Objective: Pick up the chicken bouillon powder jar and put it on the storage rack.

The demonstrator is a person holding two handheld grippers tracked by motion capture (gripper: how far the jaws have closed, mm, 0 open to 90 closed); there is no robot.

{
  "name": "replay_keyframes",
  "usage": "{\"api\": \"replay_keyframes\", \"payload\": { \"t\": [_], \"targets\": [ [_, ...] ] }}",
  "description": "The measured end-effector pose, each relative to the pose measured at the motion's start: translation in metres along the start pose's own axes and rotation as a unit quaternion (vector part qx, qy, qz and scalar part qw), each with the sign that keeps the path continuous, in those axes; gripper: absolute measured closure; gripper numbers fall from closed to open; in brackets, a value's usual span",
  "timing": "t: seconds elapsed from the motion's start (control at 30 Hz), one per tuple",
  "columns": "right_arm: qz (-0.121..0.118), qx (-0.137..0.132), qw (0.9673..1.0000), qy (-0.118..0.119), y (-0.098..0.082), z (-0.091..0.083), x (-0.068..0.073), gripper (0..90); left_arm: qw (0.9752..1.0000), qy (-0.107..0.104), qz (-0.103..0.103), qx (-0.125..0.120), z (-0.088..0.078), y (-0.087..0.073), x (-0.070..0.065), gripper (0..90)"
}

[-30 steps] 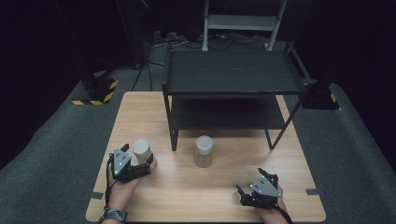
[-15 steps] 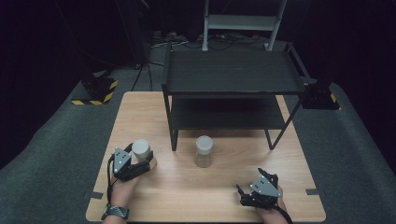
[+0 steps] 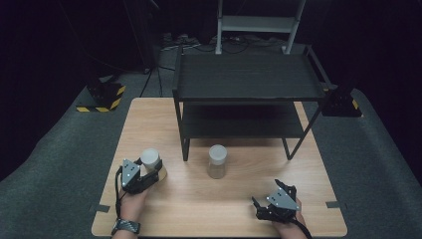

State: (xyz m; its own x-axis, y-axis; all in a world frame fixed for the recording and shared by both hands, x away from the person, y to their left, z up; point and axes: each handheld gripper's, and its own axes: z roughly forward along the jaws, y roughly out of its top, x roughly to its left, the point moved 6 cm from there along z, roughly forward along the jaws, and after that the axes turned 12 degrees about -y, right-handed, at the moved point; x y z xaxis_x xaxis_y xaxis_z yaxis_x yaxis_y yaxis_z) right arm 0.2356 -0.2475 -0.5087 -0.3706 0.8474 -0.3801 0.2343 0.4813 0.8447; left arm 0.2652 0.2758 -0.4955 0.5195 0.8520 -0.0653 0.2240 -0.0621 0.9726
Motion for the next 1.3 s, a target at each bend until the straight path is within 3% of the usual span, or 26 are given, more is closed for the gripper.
{"api": "replay_keyframes", "payload": {
  "t": [0.5, 0.83, 1.3],
  "targets": [
    [0.000, 0.001, 1.0000, 0.000, 0.000, 0.000, 0.000, 0.1, 1.0000, -0.004, -0.006, 0.001, -0.002, 0.003, 0.000, 34.3],
    [0.001, 0.000, 1.0000, 0.001, 0.000, 0.000, 0.000, 0.1, 0.9998, -0.014, 0.009, -0.011, -0.013, 0.013, -0.011, 34.3],
    [0.000, 0.001, 1.0000, 0.002, 0.000, 0.000, 0.000, 0.1, 0.9979, -0.051, 0.012, -0.038, -0.032, 0.030, -0.036, 34.3]
  ]
}}
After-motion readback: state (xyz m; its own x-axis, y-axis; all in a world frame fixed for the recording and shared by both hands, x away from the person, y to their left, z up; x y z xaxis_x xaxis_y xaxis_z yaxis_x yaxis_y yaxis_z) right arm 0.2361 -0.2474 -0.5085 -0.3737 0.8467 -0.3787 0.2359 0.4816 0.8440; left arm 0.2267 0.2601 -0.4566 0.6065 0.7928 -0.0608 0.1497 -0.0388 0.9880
